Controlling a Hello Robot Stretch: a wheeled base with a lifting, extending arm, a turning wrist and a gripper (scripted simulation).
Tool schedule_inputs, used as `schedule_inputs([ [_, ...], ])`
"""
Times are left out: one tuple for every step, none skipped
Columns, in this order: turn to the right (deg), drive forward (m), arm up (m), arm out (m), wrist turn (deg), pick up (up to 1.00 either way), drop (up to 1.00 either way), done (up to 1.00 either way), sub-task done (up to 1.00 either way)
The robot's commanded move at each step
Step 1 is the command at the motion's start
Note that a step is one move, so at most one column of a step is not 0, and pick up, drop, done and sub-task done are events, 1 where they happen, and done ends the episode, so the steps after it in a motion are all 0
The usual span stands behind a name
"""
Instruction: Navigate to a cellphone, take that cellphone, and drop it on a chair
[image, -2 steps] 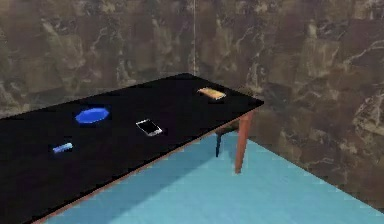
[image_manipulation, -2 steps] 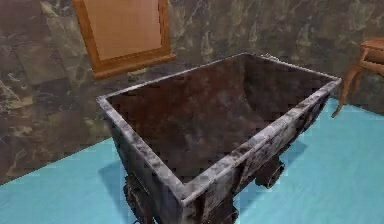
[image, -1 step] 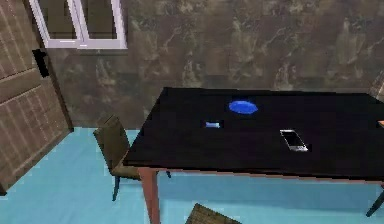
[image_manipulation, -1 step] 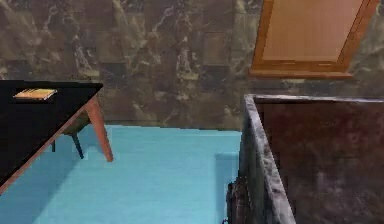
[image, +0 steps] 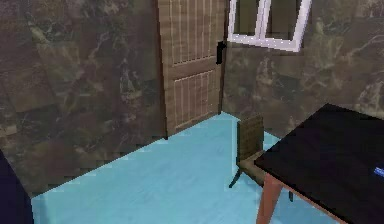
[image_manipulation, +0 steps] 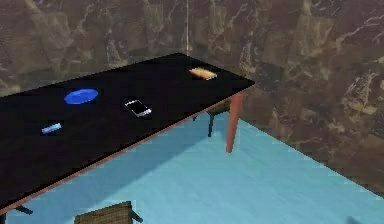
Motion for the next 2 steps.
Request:
schedule_inputs([
  [-12.0, 0.0, 0.0, 0.0, 0.0, 0.0, 0.0, 0.0, 0.0],
  [45.0, 0.0, 0.0, 0.0, 0.0, 0.0, 0.0, 0.0, 0.0],
])
